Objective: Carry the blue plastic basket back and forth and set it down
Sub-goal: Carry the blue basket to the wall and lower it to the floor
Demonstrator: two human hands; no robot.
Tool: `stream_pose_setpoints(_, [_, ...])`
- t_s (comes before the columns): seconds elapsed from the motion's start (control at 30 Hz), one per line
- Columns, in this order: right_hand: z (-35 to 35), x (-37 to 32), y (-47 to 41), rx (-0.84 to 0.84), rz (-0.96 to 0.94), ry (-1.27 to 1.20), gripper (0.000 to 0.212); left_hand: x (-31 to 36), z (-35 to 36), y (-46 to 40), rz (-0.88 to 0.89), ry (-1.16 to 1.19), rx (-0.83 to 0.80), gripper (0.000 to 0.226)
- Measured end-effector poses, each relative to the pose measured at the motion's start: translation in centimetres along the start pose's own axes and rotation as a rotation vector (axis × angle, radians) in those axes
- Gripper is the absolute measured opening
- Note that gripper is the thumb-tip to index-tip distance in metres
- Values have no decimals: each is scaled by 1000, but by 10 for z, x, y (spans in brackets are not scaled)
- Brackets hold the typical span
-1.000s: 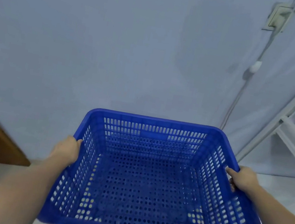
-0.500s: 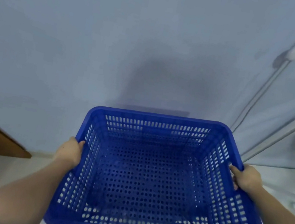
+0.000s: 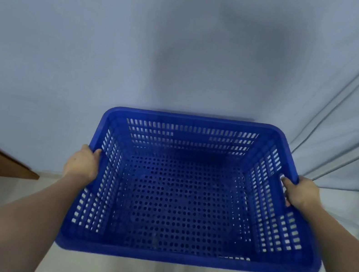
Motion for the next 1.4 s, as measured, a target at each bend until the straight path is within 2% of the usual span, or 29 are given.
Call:
stream_pose_setpoints(0.37, [0,-23,-40,25,4,11,39,15,0,-25,-25,28,8,45])
stream_pose_setpoints(0.9, [8,-4,-27,41,-20,-41,39,5,6,-9,-27,29,37,47])
stream_pose_setpoints(1.4, [6,-8,-32,45,16,12,40,10,7,-14,-21,44,69,46])
Point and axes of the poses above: each hand's wrist, its own y-axis away from the middle knuckle, its own z-axis out of the palm, x = y × z, the point moved 3 cm from there along -y, towards the middle knuckle, and after that the axes turned 6 degrees about -x, right-handed, at the moved point
